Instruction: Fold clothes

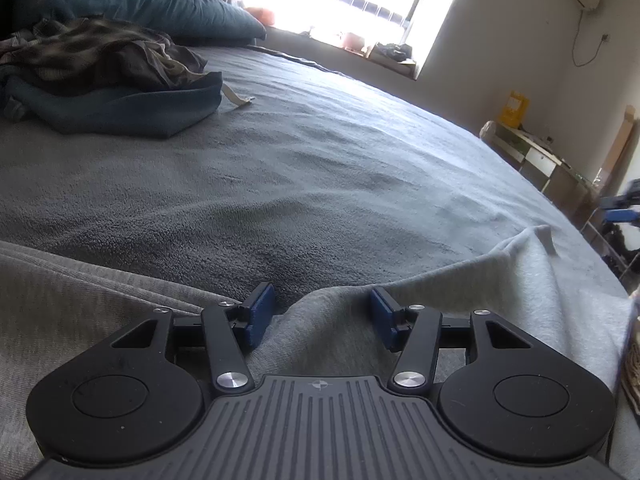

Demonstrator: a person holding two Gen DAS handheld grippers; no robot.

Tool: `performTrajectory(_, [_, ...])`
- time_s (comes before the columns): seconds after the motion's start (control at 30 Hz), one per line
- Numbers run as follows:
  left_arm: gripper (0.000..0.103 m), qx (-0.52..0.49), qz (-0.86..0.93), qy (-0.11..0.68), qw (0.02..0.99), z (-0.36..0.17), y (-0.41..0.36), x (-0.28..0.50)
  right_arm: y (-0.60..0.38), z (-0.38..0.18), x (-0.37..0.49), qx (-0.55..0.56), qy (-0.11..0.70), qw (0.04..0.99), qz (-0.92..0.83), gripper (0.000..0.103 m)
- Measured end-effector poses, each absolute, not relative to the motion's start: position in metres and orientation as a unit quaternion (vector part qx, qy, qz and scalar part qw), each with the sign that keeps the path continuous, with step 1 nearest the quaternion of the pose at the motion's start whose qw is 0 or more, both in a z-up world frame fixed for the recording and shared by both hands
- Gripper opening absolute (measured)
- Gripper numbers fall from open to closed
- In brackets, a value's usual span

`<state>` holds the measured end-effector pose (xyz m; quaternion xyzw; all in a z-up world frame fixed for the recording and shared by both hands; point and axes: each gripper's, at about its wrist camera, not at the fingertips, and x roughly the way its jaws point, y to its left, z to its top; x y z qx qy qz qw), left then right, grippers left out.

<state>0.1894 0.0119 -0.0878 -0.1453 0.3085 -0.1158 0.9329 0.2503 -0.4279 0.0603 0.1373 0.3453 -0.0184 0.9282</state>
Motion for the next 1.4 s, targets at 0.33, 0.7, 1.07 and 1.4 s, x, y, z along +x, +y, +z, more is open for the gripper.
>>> performTrajectory(0.33, [0.055, -0.200, -0.130, 0.306, 0.922, -0.084, 0.025, 0.191, -0.409, 0.096, 0.034, 0.252, 0.324, 0.911, 0.044, 0.056])
performTrajectory(0.7, [0.055, -0.221, -0.131, 0.303, 0.918, -0.089, 0.032, 0.193, -0.381, -0.042, 0.030, 0.433, 0.373, 0.820, -0.015, 0.056])
performTrajectory(1.07, [0.058, -0.287, -0.121, 0.184, 0.932, -0.032, 0.094, 0.107, -0.340, -0.032, -0.018, 0.391, 0.330, 0.859, 0.024, 0.062])
performTrajectory(1.4, [0.070, -0.344, 0.095, 0.119, 0.926, -0.042, 0.245, -0.091, -0.200, -0.026, 0.002, 0.313, 0.377, 0.843, 0.223, 0.063])
